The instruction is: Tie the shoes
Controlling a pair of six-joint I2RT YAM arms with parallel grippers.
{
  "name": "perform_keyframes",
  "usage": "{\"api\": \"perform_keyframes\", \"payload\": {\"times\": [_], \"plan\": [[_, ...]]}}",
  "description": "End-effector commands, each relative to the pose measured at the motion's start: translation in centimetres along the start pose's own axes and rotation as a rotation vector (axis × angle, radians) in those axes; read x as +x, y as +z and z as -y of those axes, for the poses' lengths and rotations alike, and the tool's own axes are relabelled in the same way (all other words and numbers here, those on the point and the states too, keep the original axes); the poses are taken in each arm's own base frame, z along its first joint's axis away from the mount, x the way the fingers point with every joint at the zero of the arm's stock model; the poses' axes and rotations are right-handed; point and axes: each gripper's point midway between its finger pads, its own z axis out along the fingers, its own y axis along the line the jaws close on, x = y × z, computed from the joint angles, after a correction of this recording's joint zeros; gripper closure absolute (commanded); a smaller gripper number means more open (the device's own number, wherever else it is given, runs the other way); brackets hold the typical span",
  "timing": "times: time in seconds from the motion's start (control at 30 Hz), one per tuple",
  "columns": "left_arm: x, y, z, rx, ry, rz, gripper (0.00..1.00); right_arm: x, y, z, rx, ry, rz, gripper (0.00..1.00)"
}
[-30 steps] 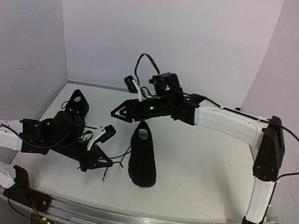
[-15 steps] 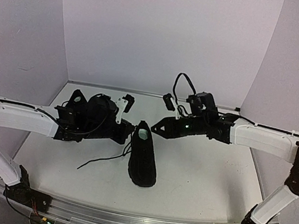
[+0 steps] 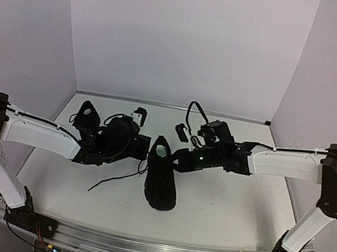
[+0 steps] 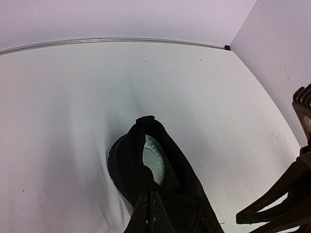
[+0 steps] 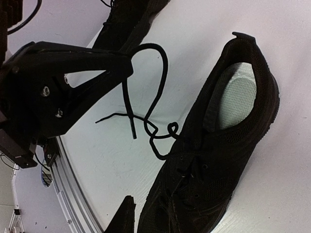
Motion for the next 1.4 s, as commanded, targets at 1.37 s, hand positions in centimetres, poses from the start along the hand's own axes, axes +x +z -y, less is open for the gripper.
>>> {"api": "perform_keyframes", "payload": {"times": [1.37], "plan": [[5.7,1.5,1.9,0.162,-0.093,-0.113,1.00,3.8,3.1,1.1,0.058,0.015,-0.081,0.69]]}}
